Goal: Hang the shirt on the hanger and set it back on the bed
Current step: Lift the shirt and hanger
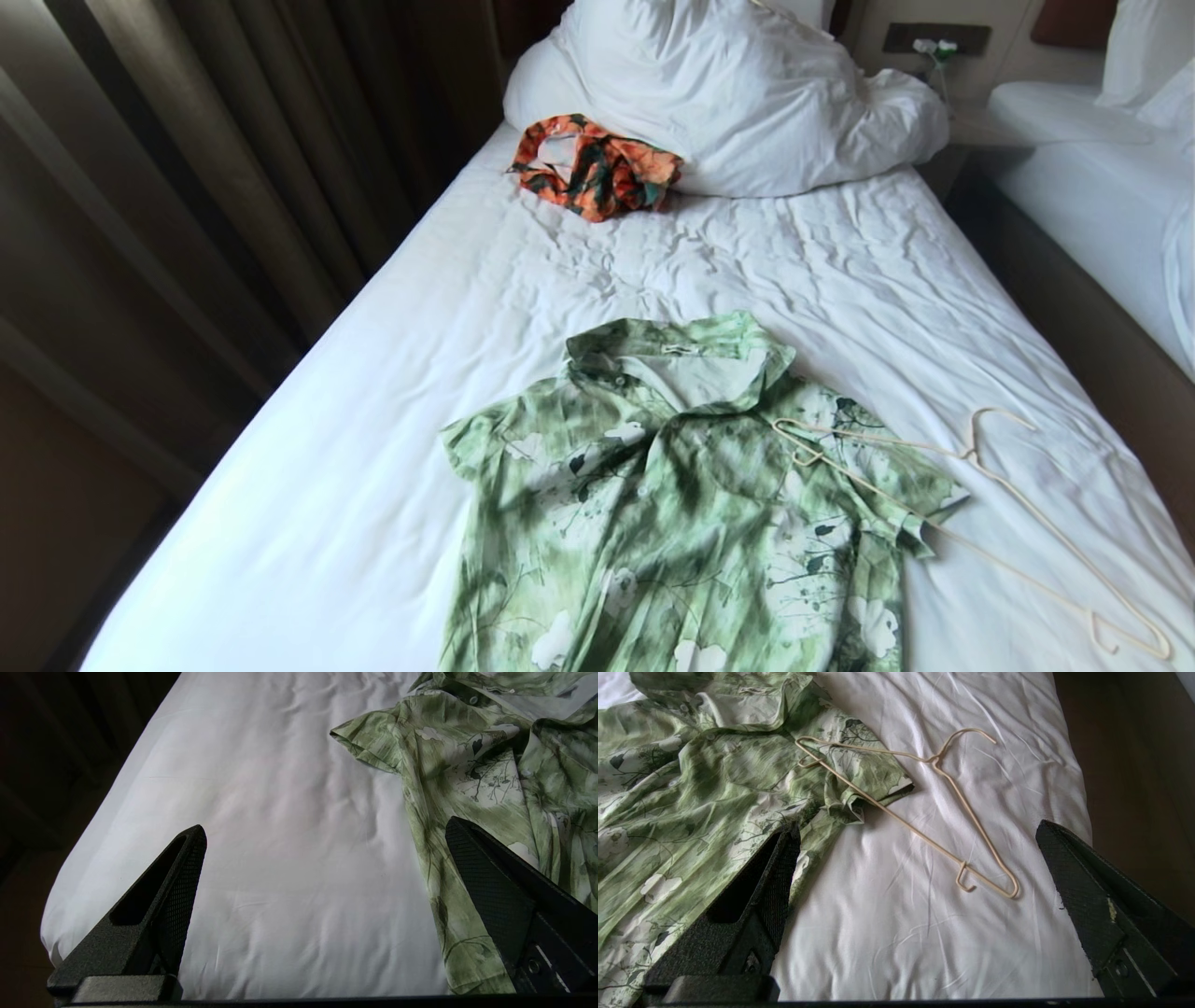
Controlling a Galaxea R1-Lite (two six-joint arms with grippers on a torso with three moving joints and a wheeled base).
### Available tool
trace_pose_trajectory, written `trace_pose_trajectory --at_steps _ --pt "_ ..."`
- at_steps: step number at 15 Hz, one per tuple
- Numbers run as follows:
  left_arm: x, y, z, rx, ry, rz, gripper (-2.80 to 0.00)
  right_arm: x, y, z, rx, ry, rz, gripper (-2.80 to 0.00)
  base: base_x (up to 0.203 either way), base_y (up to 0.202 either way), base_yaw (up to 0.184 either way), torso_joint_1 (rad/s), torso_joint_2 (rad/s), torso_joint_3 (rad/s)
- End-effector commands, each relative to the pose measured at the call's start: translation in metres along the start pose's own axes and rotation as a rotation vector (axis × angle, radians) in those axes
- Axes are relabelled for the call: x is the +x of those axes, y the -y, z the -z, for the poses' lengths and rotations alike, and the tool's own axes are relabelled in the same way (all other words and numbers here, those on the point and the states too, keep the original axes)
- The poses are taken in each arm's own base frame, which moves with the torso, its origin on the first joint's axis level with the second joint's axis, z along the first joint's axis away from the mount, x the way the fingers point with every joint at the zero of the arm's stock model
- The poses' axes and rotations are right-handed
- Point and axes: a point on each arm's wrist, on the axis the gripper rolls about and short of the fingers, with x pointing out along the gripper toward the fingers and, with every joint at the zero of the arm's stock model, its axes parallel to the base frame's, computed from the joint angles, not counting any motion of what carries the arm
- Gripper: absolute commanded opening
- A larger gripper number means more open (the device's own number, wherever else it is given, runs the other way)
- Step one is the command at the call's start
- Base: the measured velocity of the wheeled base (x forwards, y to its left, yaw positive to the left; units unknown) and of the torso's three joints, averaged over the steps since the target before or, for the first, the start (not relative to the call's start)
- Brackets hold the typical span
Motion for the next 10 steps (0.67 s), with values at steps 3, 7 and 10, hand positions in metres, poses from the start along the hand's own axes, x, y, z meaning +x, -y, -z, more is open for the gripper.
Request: trace_pose_trajectory --at_steps 3,7,10 --pt "0.0 0.0 0.0 0.0 0.001 0.0 0.0 -0.008 0.0 0.019 -0.01 0.028 -0.009 0.0 0.0 0.0 0.0 0.0 0.0 0.0" --pt "0.0 0.0 0.0 0.0 0.001 0.0 0.0 -0.014 0.0 0.045 -0.047 0.064 0.0 0.0 0.0 0.0 0.0 0.0 0.0 0.0" --pt "0.0 0.0 0.0 0.0 0.001 0.0 0.0 -0.009 0.001 0.064 -0.082 0.034 0.012 0.0 0.0 0.0 0.0 0.0 0.0 0.0"
